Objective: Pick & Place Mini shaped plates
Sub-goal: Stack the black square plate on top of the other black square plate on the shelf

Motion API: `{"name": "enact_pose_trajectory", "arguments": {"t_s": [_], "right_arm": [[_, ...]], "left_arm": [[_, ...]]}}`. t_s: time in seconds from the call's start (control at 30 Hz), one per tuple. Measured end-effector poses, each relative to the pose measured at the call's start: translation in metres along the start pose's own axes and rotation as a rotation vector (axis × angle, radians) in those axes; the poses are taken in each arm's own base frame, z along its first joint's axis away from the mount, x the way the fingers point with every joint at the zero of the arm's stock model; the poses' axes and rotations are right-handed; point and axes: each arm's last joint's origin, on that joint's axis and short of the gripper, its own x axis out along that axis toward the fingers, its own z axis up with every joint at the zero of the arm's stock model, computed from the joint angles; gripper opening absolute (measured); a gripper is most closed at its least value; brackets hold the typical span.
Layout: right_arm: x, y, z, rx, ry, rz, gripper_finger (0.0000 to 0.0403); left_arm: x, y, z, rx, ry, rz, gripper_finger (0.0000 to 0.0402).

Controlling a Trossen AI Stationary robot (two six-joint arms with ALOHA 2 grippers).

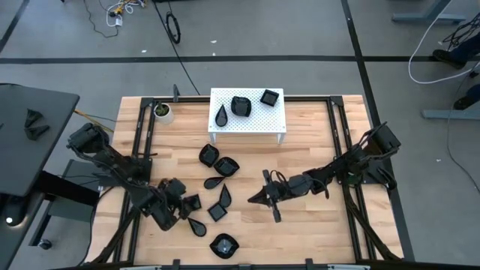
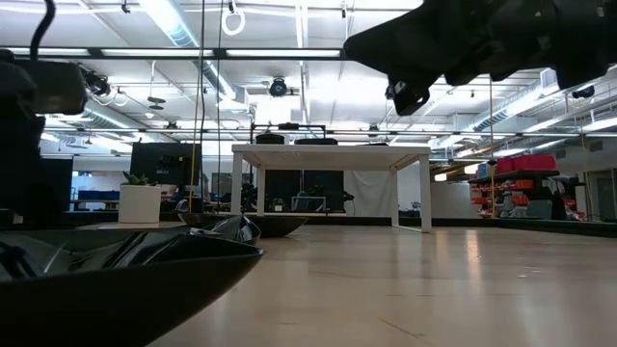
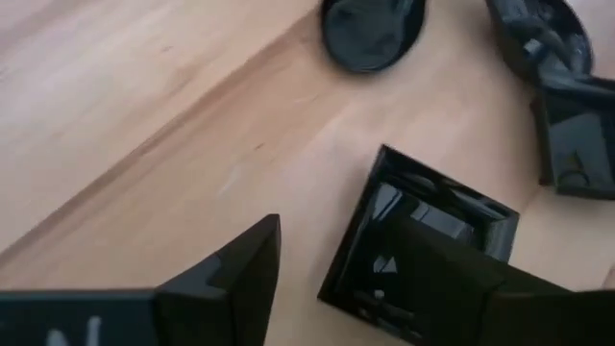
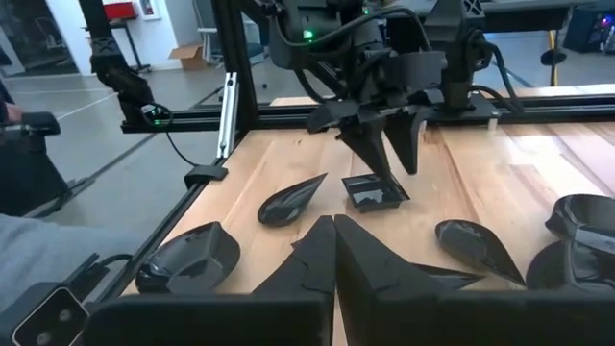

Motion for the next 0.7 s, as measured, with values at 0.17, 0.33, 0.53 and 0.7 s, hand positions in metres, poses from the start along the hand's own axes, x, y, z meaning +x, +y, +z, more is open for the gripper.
{"name": "enact_pose_trajectory", "arguments": {"t_s": [0.17, 0.33, 0.53, 0.7], "right_arm": [[0.000, 0.000, 0.000, 0.007, 0.000, 0.000, 0.0007], [0.000, 0.000, 0.000, 0.009, 0.000, 0.000, 0.0007], [0.000, 0.000, 0.000, 0.008, 0.000, 0.000, 0.0007], [0.000, 0.000, 0.000, 0.008, 0.001, 0.000, 0.0007]], "left_arm": [[0.006, 0.003, 0.001, 0.077, -0.007, -0.018, 0.0161], [0.008, 0.004, 0.003, 0.155, -0.001, -0.009, 0.0105], [0.008, 0.004, 0.002, 0.207, 0.015, -0.015, 0.0035], [0.004, -0.007, 0.007, 0.190, -0.006, -0.041, 0.0009]]}}
